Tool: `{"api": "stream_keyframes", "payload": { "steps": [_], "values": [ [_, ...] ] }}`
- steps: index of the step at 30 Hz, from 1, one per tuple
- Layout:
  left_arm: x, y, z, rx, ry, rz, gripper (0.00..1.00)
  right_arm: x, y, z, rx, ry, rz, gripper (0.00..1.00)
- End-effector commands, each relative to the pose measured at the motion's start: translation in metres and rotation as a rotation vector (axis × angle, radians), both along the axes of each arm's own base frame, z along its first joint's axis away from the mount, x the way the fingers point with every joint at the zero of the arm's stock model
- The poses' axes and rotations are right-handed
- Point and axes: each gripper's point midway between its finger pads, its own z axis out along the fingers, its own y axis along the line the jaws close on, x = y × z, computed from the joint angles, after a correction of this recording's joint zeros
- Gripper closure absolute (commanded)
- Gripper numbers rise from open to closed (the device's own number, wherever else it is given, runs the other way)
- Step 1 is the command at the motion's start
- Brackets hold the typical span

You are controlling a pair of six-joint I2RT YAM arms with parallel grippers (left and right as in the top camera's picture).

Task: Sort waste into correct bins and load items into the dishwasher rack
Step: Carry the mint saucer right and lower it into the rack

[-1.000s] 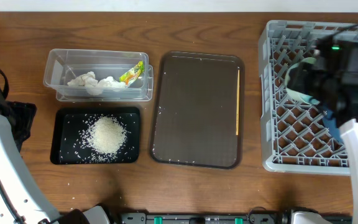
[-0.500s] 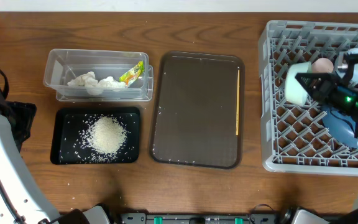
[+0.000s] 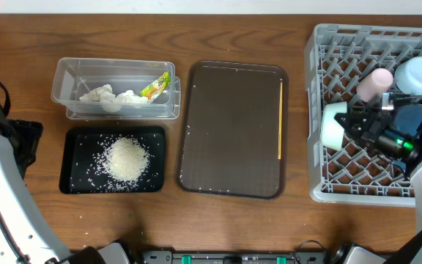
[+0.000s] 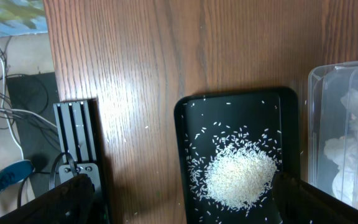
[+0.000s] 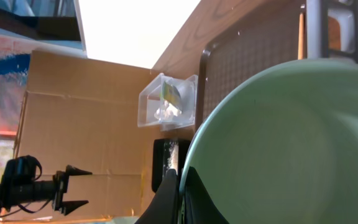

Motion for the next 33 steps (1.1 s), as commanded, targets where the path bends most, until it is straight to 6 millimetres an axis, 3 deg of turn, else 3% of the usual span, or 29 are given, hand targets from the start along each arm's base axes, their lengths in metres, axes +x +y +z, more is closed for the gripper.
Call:
{"api": "stream_keyframes", "payload": {
  "steps": [1, 15, 23, 33],
  "values": [
    [-0.001, 0.002, 0.000, 0.005, 0.001, 0.021, 0.06, -0.006, 0.002, -0.007, 0.032, 0.015, 0.006, 0.98],
    [-0.001, 0.002, 0.000, 0.005, 0.001, 0.021, 0.06, 0.002, -0.014, -0.022, -0.085, 0.014, -0.059, 0.99],
    [-0.001, 0.002, 0.000, 0.005, 0.001, 0.021, 0.06, 0.015, -0.026, -0.001, -0.110, -0.141, -0.063, 0.99],
    [-0.001, 0.002, 0.000, 0.005, 0.001, 0.021, 0.06, 0.024, -0.034, -0.008, -0.113, -0.130, -0.088, 0.99]
  ]
}}
